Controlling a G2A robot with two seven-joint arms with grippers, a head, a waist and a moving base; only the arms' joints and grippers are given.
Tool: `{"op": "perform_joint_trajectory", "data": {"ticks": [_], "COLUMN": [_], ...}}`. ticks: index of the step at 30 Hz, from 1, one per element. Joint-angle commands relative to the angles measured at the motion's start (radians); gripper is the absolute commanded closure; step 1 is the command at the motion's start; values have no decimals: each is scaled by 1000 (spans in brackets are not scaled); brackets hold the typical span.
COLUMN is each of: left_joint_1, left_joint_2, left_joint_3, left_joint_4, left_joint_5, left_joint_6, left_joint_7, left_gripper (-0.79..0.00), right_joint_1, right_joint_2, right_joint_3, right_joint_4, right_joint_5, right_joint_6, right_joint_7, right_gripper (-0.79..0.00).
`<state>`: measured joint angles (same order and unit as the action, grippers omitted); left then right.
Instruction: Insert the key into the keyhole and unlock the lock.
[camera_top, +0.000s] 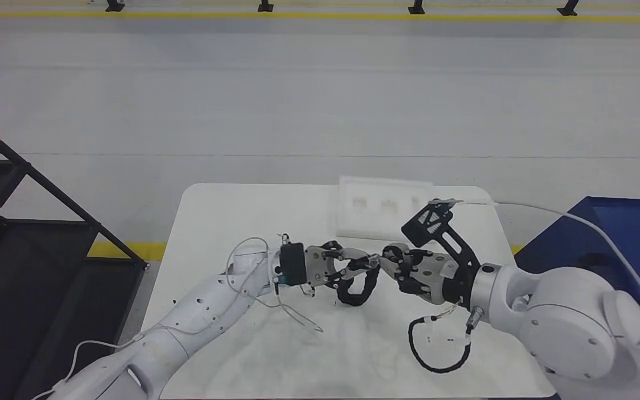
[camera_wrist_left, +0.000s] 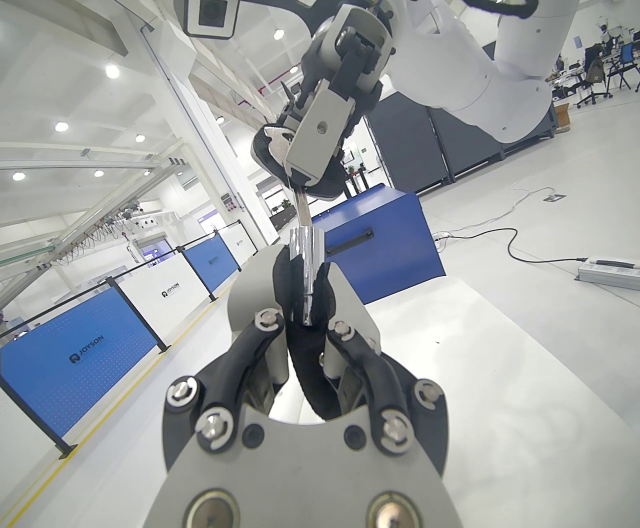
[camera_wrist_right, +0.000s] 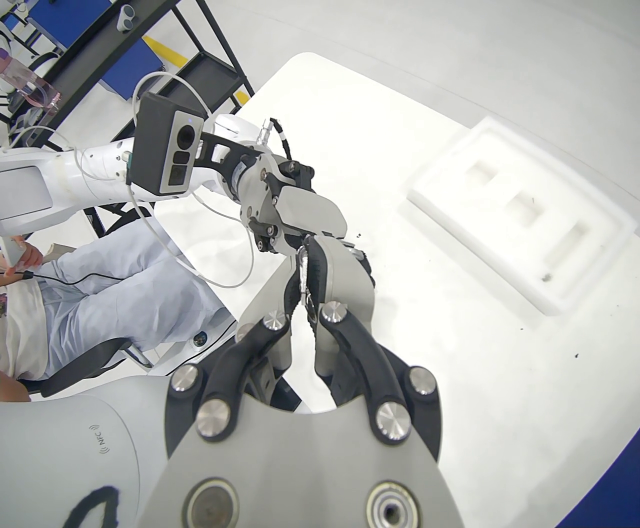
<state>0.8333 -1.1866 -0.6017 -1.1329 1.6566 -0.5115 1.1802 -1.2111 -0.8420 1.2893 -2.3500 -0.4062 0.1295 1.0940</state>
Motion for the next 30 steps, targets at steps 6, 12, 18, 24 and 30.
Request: {"op": "perform_joint_trajectory", "data": {"ticks": [6, 12, 18, 24, 30], "left_joint_1": [7, 11, 15, 18, 18], "left_joint_2": [-5, -8, -9, -10, -12], "left_joint_3": [-11, -19, -27, -33, -36], "left_joint_4": [3, -6, -12, -18, -20], "left_joint_5": [-4, 0, 11, 31, 54], "left_joint_6": [-3, -14, -19, -20, -21], "left_joint_7": [5, 9, 5, -9, -24], "left_gripper": [0, 0, 0, 0, 0], "right_joint_1": [-16, -24, -20, -15, 2], "right_joint_2": [-2, -2, -4, -5, -7], "right_joint_3": [0, -1, -15, -26, -38], "right_joint_4": [0, 0, 0, 5, 23], "right_joint_5": [5, -10, -25, -38, -39], "right_joint_6": [16, 26, 27, 37, 39], "right_joint_7": [-18, -8, -1, 16, 35], "right_gripper": [0, 0, 0, 0, 0]}}
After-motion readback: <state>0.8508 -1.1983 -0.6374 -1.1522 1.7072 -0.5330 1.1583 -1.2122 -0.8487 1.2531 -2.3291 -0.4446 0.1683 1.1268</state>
